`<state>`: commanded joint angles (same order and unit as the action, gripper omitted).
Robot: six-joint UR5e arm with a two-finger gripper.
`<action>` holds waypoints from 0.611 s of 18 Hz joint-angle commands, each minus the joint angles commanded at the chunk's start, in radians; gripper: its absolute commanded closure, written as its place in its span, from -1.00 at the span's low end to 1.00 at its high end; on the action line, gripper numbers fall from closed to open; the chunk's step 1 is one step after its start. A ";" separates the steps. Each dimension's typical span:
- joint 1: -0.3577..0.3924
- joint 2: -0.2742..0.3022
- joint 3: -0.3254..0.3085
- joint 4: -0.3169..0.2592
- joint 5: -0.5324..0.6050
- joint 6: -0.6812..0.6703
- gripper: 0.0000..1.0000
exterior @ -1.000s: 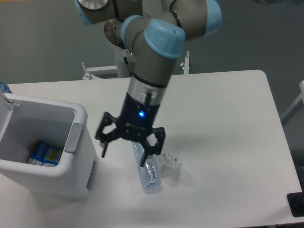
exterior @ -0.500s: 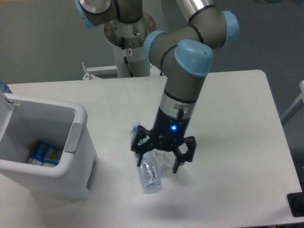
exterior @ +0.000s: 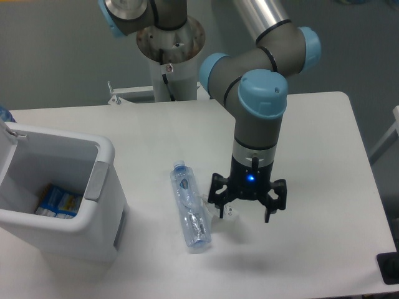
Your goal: Open the trash can
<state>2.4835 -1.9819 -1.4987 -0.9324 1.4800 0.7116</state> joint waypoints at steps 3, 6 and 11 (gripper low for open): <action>-0.006 -0.006 0.005 -0.045 0.065 0.118 -1.00; -0.006 -0.005 0.006 -0.107 0.082 0.248 -1.00; -0.017 -0.005 0.005 -0.144 0.152 0.296 -1.00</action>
<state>2.4667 -1.9865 -1.4941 -1.0769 1.6320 1.0078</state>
